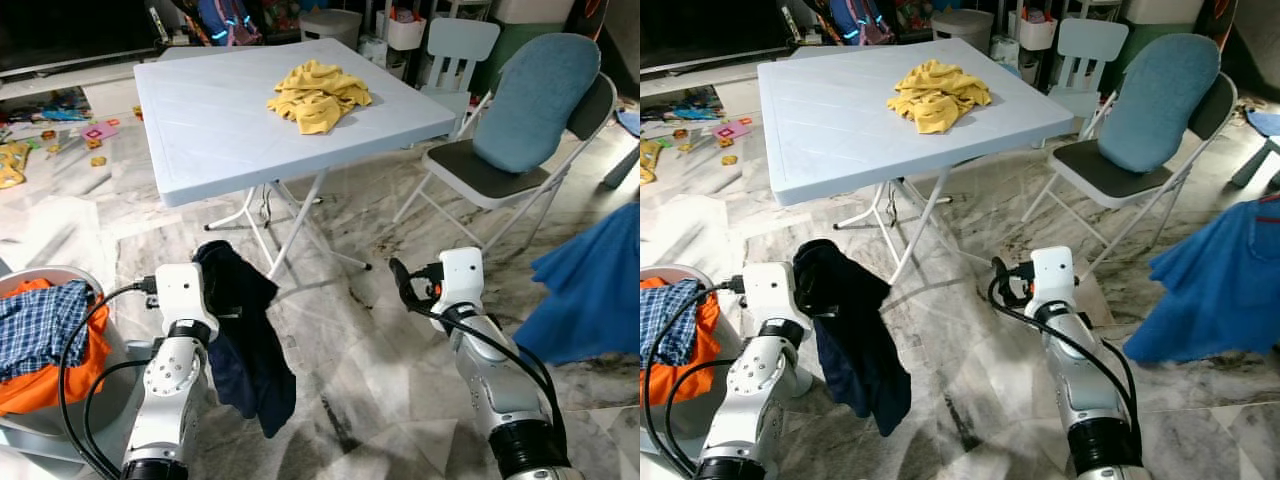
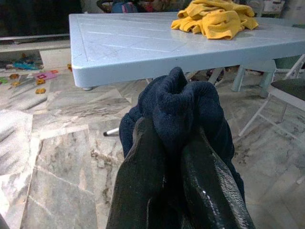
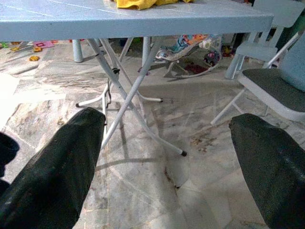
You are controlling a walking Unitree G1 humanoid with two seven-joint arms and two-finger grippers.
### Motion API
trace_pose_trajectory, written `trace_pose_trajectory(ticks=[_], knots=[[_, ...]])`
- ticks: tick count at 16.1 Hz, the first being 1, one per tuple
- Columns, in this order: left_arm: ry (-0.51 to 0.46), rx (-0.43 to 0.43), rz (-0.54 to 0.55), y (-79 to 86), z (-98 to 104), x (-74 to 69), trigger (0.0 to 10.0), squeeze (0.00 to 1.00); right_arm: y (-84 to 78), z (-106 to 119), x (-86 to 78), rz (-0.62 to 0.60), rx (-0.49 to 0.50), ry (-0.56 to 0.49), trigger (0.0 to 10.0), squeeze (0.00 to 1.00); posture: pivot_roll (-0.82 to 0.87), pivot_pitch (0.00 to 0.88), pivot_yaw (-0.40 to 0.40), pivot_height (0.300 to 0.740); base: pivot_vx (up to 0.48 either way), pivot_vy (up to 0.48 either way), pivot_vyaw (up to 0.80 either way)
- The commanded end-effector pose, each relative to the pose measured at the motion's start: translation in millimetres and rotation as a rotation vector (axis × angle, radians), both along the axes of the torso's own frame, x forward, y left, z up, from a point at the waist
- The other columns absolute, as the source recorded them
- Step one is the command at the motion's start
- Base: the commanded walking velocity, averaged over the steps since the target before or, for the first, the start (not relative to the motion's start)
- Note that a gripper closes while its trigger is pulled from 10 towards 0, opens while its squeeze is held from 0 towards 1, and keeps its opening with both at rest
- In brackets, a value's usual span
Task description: Hang hanger
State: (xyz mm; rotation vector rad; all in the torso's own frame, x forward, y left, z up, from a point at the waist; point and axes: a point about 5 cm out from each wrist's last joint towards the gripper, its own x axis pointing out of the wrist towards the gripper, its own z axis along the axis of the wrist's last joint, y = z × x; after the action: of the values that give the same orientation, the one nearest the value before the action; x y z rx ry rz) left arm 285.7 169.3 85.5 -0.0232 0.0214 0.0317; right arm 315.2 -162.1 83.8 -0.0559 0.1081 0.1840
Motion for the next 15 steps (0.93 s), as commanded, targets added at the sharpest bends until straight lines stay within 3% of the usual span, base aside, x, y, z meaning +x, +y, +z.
trace_pose_trajectory(ticks=[1, 10, 15], knots=[[-0.045, 0.019, -0.014, -0.2, 8.5, 3.0, 10.0, 0.0, 2.6, 2.1, 2.9, -0.001, -0.003, -0.01, 10.0, 0.0, -0.07, 0.0, 0.043, 0.74, 0.0, 0.0, 0.0], [-0.082, 0.048, -0.016, 1.2, 16.8, 9.4, 10.0, 0.0, 14.0, 3.5, 14.2, 0.025, -0.001, -0.025, 10.0, 0.0, -0.03, 0.0, 0.029, 0.74, 0.0, 0.0, 0.0], [-0.088, 0.033, -0.027, -6.4, 16.8, 13.2, 10.0, 0.0, 7.7, 5.6, 15.6, 0.014, -0.011, -0.038, 10.0, 0.0, -0.05, 0.0, 0.031, 0.74, 0.0, 0.0, 0.0]])
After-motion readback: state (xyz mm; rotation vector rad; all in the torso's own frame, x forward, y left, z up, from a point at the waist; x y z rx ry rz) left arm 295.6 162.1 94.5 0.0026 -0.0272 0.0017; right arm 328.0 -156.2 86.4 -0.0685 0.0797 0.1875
